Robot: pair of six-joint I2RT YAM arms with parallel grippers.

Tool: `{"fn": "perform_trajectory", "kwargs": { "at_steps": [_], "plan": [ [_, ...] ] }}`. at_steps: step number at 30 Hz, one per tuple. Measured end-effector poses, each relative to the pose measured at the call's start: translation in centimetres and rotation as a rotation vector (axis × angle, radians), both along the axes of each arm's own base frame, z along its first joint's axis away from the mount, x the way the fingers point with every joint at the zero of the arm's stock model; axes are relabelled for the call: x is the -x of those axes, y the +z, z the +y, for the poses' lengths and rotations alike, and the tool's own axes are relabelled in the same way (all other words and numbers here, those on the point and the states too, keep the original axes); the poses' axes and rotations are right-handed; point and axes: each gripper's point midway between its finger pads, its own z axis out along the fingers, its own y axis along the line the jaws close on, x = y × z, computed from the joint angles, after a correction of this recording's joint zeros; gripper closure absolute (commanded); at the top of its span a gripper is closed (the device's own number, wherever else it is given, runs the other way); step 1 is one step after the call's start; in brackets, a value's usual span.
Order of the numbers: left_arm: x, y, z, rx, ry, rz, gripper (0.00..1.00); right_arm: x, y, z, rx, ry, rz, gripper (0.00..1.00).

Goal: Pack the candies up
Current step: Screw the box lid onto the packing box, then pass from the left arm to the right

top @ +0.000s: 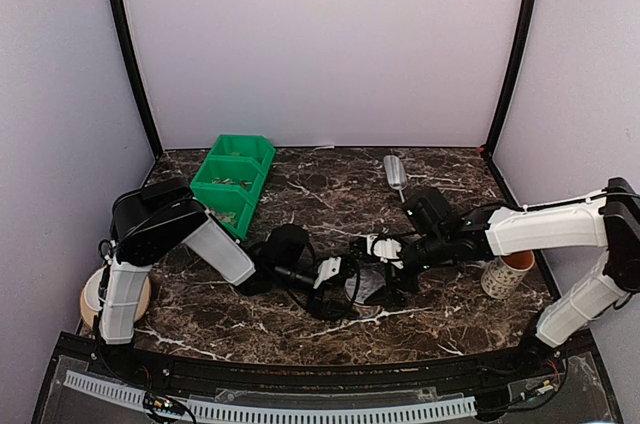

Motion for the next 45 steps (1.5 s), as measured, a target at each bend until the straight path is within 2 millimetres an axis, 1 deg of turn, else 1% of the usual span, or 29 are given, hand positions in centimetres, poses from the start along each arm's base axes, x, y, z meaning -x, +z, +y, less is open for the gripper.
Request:
{"fn": "perform_trajectory", "kwargs": {
  "at_steps": [10,14,20,31,45],
  "plan": [
    [0.0,0.0,0.0,0.001,-0.002,-0.001,0.22,0.6,-1.1,0.2,0.014,0.026,0.056,0.05],
    [-0.1,0.2,-0.2,0.004,-0.002,-0.004,0.22,0.7,-1.3,0.2,0.018,0.025,0.066,0.1],
    [-0.1,0.2,-0.2,0.003,-0.003,-0.003,0.22,0.6,-1.3,0.2,0.017,0.017,0.073,0.15],
    [-0.2,0.2,-0.3,0.001,0.009,0.007,0.21,0.5,-1.3,0.2,0.013,0.004,0.077,0.16],
    [-0.8,0.1,-0.6,-0.02,0.077,0.043,0.21,-0.1,-1.4,-0.3,-0.039,-0.14,0.066,0.16]
  ]
}}
